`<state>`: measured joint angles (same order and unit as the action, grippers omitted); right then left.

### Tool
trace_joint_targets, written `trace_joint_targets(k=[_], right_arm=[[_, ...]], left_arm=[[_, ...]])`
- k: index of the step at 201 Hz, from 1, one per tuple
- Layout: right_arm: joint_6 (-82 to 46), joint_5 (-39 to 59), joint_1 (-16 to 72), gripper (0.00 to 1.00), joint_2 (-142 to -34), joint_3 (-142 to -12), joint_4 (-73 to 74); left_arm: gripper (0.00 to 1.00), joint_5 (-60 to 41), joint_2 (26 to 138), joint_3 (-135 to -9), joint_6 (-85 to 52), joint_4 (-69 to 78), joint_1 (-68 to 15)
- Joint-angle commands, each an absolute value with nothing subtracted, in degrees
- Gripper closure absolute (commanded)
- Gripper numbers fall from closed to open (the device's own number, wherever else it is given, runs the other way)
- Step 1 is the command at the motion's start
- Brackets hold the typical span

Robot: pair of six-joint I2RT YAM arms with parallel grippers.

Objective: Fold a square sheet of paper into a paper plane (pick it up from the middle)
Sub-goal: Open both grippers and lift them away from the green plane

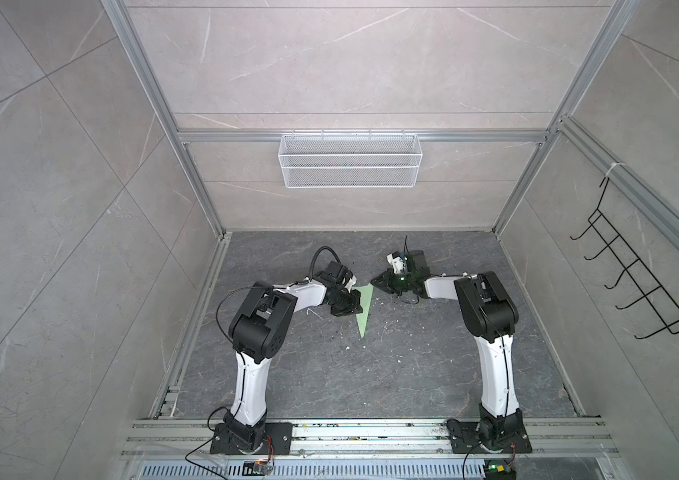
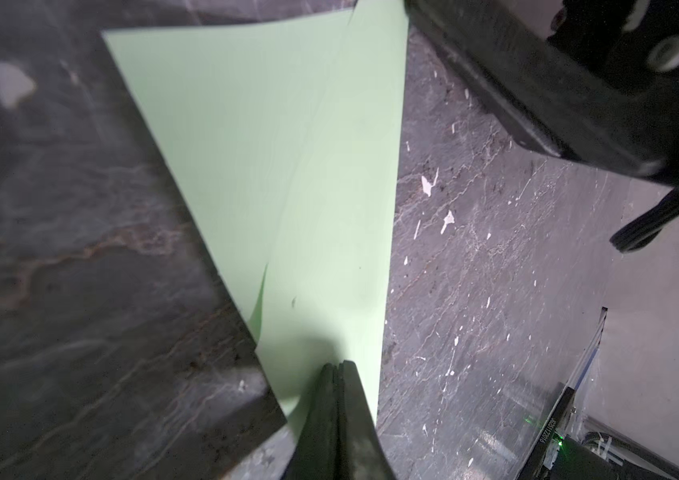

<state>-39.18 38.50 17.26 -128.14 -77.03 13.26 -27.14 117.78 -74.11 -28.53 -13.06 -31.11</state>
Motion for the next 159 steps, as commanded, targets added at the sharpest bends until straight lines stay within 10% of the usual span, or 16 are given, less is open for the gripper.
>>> trace_joint_targets(k=[1,95,159], right_arm=[[-34.7,34.15,17.32,0.77,-120.33,-75.15,7.5],[-26.72,5.39,30.09,0.4,-97.26,-63.46,-13.38],[-30.91,-8.19,43.73,0.4,-106.06,-75.09,-23.33]], left_arm=[[0.91,-27.54,113.07,-74.78,-28.97,-12.87,-31.26],[0.29,-14.76,88.32,-57.27,-31.53,-5.89,-22.95],[0.07,-4.67,83.87,-52.47,-29.54,-9.49,-20.62]])
